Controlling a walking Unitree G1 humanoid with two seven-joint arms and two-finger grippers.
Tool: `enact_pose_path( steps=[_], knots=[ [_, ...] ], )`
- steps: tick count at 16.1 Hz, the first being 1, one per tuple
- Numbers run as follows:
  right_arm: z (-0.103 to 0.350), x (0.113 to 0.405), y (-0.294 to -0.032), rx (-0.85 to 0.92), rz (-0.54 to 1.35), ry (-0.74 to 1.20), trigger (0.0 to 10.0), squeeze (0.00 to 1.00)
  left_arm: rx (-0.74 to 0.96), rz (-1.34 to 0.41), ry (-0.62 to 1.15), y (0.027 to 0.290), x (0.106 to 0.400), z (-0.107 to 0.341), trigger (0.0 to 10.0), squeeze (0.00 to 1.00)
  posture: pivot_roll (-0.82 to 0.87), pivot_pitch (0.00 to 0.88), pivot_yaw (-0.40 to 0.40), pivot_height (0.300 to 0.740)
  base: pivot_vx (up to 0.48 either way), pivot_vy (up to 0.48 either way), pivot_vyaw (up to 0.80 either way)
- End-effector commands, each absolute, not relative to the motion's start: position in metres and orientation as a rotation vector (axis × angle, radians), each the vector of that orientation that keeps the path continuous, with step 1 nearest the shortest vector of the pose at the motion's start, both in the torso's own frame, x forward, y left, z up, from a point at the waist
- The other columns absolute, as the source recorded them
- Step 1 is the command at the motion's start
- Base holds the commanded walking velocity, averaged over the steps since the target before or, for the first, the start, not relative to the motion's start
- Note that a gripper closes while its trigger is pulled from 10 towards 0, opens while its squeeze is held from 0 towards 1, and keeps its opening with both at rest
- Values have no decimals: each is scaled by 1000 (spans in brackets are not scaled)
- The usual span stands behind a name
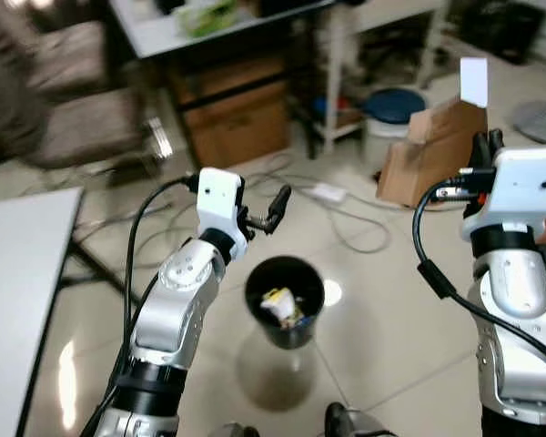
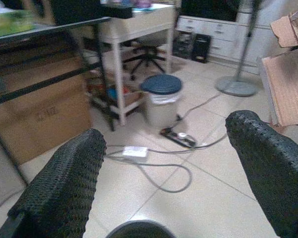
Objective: Picking trash to rubbish bin
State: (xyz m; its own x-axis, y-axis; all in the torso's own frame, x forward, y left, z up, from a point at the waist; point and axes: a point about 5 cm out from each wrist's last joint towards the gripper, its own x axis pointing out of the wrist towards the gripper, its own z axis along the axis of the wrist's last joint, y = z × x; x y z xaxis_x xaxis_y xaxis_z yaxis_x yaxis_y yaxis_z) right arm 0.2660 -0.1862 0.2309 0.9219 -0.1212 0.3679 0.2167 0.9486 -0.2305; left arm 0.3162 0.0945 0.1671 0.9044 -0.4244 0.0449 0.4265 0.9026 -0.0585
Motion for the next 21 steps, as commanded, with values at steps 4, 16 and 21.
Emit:
enact_pose_path(
  steps=[4,16,21],
  knots=[
    [232,267,-181,-265,-156,-366,10000,0,-60,-426,-25,98,314,166,10000,0,-137,134,112,740,0,0,600],
    [227,268,-179,-267,-150,-347,10000,0,-42,-467,-29,95,309,162,10000,0,-138,142,112,740,225,0,0],
    [226,268,-179,-264,-147,-341,10000,0,-33,-464,-26,97,309,161,10000,0,-136,145,113,740,480,0,0]
  ],
)
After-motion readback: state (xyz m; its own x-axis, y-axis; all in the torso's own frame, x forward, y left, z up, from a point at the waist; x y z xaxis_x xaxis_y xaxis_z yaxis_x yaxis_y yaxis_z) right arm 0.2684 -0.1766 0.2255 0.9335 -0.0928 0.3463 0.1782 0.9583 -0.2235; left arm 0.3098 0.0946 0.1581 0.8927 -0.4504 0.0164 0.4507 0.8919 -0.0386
